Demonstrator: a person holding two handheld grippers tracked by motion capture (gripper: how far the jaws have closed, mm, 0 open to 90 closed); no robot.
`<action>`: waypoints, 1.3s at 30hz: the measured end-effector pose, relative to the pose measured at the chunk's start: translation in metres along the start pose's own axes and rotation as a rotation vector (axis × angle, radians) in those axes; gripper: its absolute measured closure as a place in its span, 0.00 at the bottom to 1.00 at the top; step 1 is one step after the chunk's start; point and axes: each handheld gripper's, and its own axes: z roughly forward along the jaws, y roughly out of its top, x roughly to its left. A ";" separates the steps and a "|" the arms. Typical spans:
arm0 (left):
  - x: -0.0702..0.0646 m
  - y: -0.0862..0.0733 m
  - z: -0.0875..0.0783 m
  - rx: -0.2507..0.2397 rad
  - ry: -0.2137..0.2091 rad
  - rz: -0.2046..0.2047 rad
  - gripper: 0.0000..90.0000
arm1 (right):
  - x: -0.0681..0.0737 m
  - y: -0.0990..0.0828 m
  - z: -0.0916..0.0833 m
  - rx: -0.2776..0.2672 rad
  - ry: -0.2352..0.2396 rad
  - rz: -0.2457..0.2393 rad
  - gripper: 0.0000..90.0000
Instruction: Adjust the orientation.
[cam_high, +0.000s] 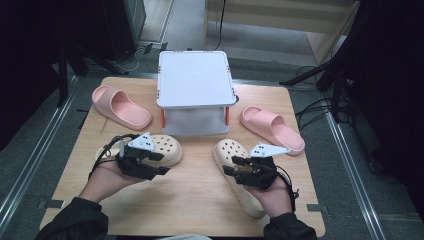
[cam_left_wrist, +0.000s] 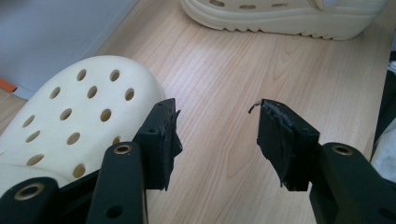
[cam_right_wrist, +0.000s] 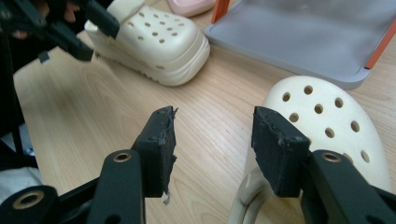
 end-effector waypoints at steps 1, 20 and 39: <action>0.000 0.000 0.000 0.001 0.003 0.000 0.53 | 0.001 0.000 0.000 0.003 -0.006 -0.005 0.56; 0.010 -0.013 -0.025 0.005 0.051 -0.020 0.51 | 0.008 0.003 0.003 0.012 0.011 -0.025 0.58; 0.047 -0.060 -0.036 0.061 0.175 -0.156 0.45 | 0.022 0.018 0.023 0.023 0.078 -0.098 0.58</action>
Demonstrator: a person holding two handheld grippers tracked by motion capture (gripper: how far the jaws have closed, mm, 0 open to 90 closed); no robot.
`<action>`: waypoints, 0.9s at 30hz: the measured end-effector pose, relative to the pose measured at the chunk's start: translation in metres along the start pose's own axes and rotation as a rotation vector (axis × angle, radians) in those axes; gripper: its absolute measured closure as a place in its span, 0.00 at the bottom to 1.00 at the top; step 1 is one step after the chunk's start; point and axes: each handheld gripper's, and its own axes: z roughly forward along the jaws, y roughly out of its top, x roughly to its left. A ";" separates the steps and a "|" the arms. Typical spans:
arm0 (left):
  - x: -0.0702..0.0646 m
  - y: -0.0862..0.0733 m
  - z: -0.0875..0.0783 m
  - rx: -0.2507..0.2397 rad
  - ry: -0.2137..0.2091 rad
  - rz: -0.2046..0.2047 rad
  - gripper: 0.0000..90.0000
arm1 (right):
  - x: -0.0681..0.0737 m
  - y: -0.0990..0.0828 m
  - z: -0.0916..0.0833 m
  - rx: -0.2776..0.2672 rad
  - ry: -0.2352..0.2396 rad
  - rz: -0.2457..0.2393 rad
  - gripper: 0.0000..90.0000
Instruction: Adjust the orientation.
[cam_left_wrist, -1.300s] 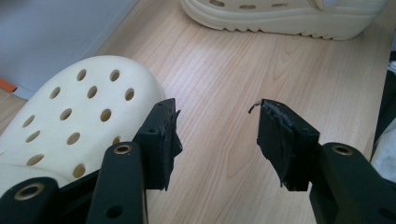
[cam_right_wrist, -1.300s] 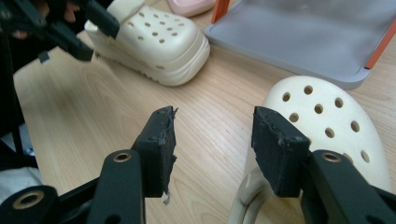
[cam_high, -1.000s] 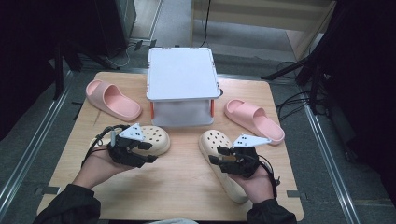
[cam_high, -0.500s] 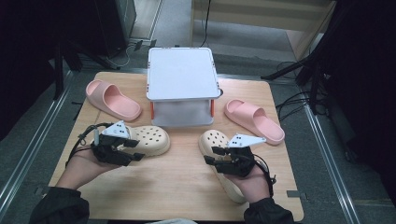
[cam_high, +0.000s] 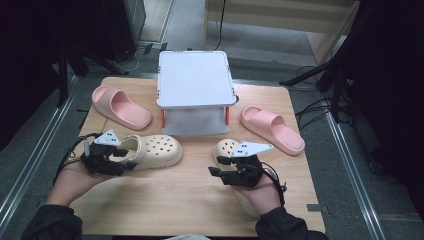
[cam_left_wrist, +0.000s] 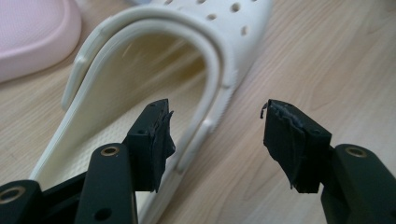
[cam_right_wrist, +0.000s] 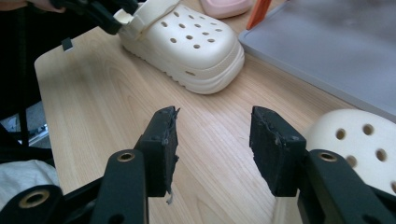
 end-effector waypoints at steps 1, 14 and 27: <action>0.002 -0.001 0.002 -0.009 0.000 0.000 0.45 | 0.001 0.001 0.002 0.003 0.004 -0.003 0.58; 0.010 -0.002 0.030 0.018 -0.033 0.015 0.53 | 0.014 0.003 0.019 0.043 0.036 -0.045 0.57; -0.003 0.010 0.034 0.037 -0.066 0.073 0.79 | 0.018 0.004 0.029 0.066 0.046 -0.047 0.58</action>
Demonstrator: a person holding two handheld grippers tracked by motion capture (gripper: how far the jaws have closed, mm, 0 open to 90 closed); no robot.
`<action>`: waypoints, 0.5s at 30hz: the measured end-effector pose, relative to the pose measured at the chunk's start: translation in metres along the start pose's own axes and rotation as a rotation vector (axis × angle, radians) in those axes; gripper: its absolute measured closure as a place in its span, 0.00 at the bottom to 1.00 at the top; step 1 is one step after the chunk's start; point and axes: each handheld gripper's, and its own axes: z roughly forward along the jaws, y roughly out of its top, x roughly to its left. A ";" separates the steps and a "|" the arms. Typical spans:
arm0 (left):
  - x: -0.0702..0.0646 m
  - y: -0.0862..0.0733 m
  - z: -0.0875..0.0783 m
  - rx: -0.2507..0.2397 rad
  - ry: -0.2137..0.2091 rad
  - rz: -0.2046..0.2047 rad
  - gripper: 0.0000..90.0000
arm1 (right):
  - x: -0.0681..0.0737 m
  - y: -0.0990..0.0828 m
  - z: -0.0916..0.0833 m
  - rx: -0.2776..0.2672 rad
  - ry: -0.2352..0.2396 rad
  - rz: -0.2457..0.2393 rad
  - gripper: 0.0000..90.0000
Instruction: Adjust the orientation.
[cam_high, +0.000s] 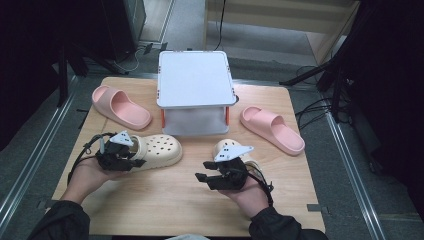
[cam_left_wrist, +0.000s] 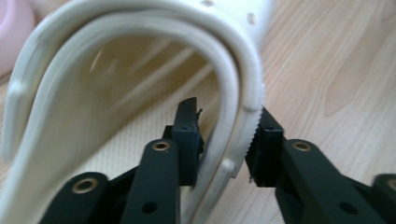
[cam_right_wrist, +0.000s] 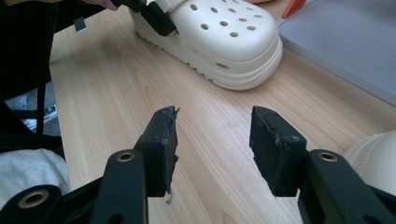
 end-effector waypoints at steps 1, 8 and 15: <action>-0.004 0.003 0.000 -0.003 -0.001 0.010 0.81 | 0.000 0.000 0.001 0.002 0.001 -0.002 0.58; -0.033 0.016 0.005 0.022 -0.005 -0.003 0.85 | 0.004 -0.001 0.003 0.013 0.005 -0.013 0.58; -0.060 0.025 0.009 0.012 -0.034 -0.051 0.85 | 0.006 -0.002 0.007 0.028 -0.007 -0.002 0.62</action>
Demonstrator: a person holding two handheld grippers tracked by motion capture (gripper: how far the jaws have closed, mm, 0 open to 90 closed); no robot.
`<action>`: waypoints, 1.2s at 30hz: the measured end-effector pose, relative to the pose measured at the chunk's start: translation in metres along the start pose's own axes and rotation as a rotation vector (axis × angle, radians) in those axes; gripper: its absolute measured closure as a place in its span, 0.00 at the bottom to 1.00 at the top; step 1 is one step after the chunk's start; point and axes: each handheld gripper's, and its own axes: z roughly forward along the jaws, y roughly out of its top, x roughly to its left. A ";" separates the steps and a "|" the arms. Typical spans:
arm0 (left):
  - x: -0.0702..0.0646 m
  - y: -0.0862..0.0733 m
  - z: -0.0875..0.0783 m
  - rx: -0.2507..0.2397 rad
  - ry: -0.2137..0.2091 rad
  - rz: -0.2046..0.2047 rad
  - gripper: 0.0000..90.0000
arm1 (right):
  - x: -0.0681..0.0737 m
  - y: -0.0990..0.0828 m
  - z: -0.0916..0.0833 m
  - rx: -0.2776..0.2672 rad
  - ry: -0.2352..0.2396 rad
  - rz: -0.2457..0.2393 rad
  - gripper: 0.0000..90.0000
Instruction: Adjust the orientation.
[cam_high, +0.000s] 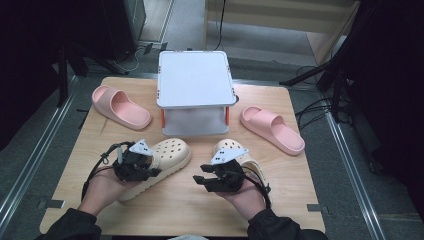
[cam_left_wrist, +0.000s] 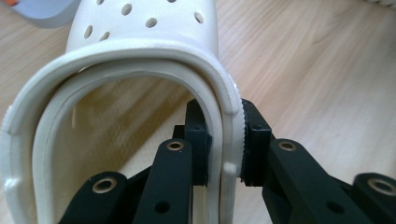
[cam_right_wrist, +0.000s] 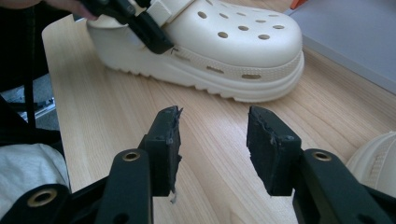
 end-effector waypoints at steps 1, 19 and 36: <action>-0.004 0.001 0.001 -0.003 0.002 -0.006 0.85 | -0.001 0.000 0.001 -0.001 -0.004 0.002 0.64; -0.025 0.009 0.010 -0.015 -0.075 -0.046 0.66 | 0.003 0.004 0.031 0.022 -0.068 0.061 0.92; 0.015 -0.012 -0.042 -0.048 0.009 -0.060 0.91 | 0.007 0.014 0.059 0.044 -0.064 0.068 0.97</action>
